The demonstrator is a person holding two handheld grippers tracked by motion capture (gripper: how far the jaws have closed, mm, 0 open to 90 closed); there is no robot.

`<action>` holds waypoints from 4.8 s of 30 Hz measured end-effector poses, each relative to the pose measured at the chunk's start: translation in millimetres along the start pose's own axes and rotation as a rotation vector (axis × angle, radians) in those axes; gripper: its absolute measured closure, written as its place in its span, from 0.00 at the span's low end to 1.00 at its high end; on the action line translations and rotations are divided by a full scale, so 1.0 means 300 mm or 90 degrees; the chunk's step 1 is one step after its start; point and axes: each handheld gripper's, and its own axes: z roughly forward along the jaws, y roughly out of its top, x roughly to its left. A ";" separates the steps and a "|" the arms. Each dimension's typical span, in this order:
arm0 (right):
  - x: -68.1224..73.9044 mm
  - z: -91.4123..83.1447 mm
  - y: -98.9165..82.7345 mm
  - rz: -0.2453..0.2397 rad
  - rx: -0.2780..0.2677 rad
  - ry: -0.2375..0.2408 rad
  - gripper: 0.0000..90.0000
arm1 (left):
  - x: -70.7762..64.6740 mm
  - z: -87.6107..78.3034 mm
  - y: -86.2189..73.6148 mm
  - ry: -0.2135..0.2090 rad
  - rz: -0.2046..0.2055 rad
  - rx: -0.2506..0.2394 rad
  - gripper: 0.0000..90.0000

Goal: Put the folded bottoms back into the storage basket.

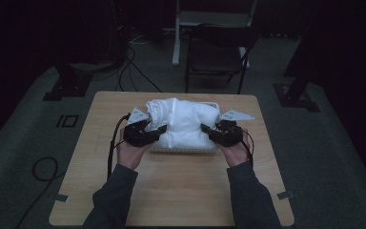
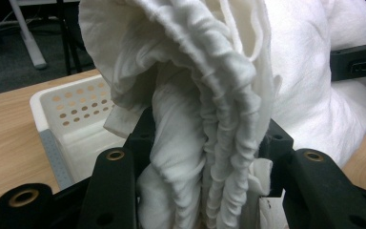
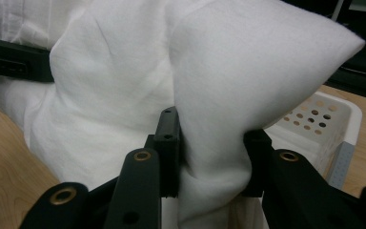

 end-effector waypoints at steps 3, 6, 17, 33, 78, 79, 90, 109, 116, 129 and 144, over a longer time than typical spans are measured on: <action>-0.006 0.008 0.001 0.002 0.001 -0.001 0.76 | 0.007 0.010 0.001 0.001 0.000 0.002 0.60; -0.013 0.016 0.002 0.006 0.003 -0.002 0.76 | 0.013 0.019 0.002 0.001 -0.003 0.003 0.60; -0.040 0.041 0.001 0.017 0.005 -0.006 0.76 | 0.029 0.054 0.010 0.002 -0.004 0.008 0.60; -0.054 0.085 0.006 0.022 0.010 -0.019 0.76 | 0.066 0.094 0.004 0.008 -0.025 0.013 0.60; -0.121 0.148 0.026 0.054 0.015 -0.042 0.76 | 0.106 0.188 0.045 0.020 -0.043 0.027 0.60; -0.123 0.149 0.026 0.054 0.015 -0.043 0.76 | 0.107 0.190 0.047 0.021 -0.044 0.027 0.60; -0.132 0.171 0.031 0.062 0.017 -0.047 0.76 | 0.124 0.213 0.050 0.027 -0.056 0.028 0.61; -0.148 0.228 0.025 0.071 0.043 -0.054 0.76 | 0.159 0.268 0.025 0.043 -0.080 0.054 0.61; -0.160 0.251 0.012 0.078 0.058 -0.058 0.76 | 0.164 0.295 0.012 0.050 -0.090 0.066 0.61; -0.169 0.285 -0.018 0.088 0.082 -0.061 0.76 | 0.168 0.325 -0.012 0.062 -0.094 0.092 0.60; -0.171 0.322 -0.064 0.094 0.122 -0.066 0.76 | 0.171 0.360 -0.073 0.063 -0.120 0.125 0.60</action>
